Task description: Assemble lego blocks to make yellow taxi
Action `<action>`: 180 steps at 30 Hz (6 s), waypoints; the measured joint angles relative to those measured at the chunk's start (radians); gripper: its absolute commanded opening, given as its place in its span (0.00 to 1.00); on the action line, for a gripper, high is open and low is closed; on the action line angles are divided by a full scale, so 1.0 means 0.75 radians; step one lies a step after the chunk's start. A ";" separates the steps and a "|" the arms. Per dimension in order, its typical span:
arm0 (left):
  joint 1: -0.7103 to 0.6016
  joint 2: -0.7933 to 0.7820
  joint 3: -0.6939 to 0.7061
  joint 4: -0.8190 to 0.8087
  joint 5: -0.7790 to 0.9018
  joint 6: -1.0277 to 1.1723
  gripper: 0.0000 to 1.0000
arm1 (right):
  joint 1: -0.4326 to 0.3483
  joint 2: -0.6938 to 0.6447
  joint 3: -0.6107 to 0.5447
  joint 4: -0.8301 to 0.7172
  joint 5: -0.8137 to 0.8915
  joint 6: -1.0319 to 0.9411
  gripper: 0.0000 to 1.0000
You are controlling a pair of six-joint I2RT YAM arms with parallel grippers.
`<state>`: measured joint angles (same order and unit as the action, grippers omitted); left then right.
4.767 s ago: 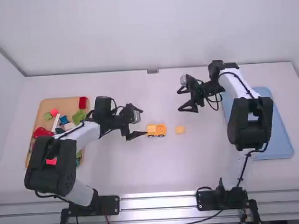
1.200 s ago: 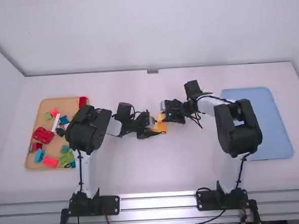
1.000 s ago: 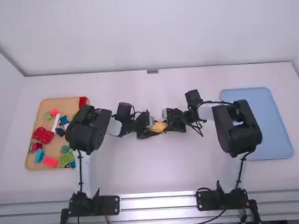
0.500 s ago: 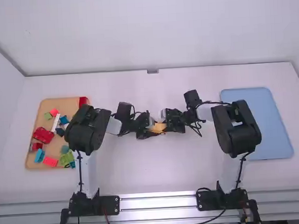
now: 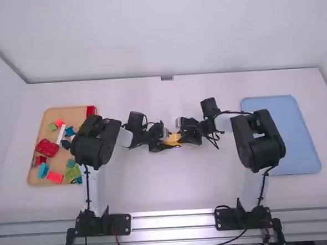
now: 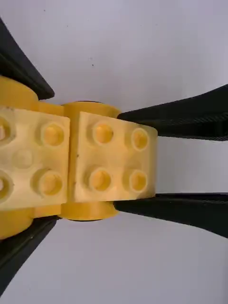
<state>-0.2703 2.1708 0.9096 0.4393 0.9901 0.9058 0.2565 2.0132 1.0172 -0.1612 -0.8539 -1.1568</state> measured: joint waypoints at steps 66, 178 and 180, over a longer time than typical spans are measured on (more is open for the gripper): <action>-0.009 -0.407 -0.051 -0.566 -0.368 -0.148 0.99 | -0.169 -0.301 0.023 -0.025 -0.380 0.143 0.98; 1.036 -0.552 0.112 -1.160 -1.337 -1.107 0.47 | 0.583 0.009 1.043 -0.242 0.513 0.844 0.98; 1.036 -0.509 0.112 -1.150 -1.337 -1.107 0.46 | 0.583 0.009 1.044 -0.243 0.514 0.841 0.98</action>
<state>0.5068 1.7889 0.9939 -0.4229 -0.0124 0.0757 0.6937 2.0197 1.8000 -0.3431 -0.4683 -0.5259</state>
